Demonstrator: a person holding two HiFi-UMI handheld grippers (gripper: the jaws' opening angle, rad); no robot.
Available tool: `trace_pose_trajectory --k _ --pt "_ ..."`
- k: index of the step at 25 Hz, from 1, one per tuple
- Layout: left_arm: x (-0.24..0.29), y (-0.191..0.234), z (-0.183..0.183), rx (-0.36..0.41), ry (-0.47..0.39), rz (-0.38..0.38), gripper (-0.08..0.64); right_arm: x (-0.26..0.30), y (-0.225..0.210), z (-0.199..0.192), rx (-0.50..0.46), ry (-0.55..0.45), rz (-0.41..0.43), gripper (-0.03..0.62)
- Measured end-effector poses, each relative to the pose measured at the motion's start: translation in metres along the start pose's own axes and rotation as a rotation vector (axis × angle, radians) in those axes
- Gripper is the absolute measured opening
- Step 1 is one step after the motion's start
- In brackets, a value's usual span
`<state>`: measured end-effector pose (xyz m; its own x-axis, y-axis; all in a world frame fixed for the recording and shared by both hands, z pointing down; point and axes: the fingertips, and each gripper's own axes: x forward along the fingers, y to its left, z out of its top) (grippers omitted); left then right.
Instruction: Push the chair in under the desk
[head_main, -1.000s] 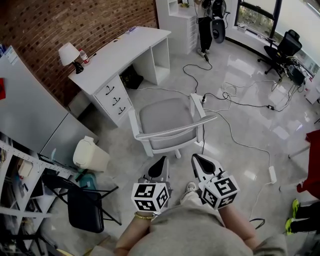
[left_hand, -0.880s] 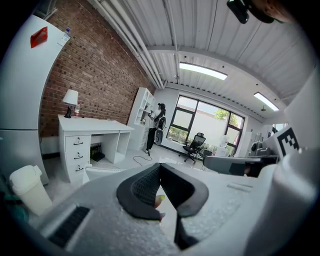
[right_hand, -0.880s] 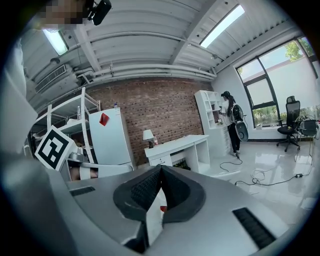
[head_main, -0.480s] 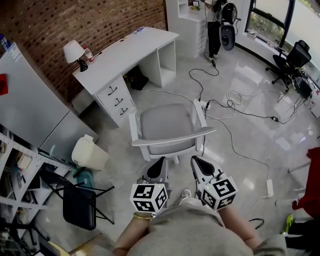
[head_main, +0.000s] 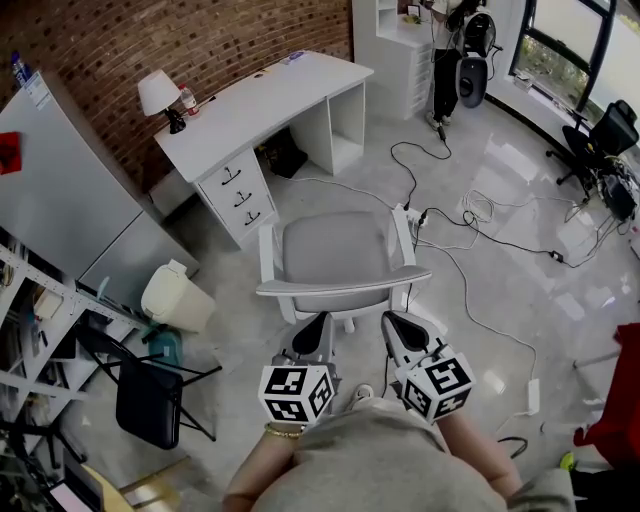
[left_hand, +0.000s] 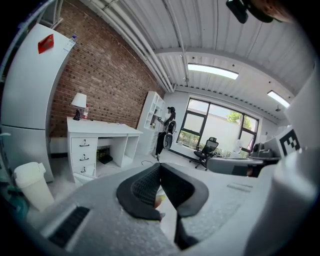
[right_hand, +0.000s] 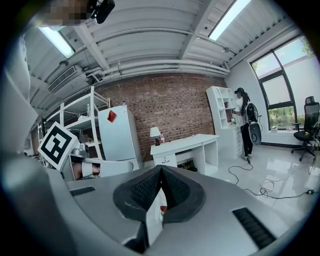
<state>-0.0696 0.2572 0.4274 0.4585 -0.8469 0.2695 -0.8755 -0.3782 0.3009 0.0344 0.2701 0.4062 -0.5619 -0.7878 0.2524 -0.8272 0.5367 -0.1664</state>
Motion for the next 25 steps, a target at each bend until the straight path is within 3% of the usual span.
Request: trace_pose_trajectory --k 13,25 --pt "0.017 -0.004 -0.004 -0.015 -0.021 0.066 0.008 0.004 -0.031 -0.003 -0.042 0.001 0.043 0.006" --pt "0.011 0.014 -0.012 -0.027 0.009 0.119 0.008 0.009 -0.036 -0.009 -0.08 0.043 0.049 0.008"
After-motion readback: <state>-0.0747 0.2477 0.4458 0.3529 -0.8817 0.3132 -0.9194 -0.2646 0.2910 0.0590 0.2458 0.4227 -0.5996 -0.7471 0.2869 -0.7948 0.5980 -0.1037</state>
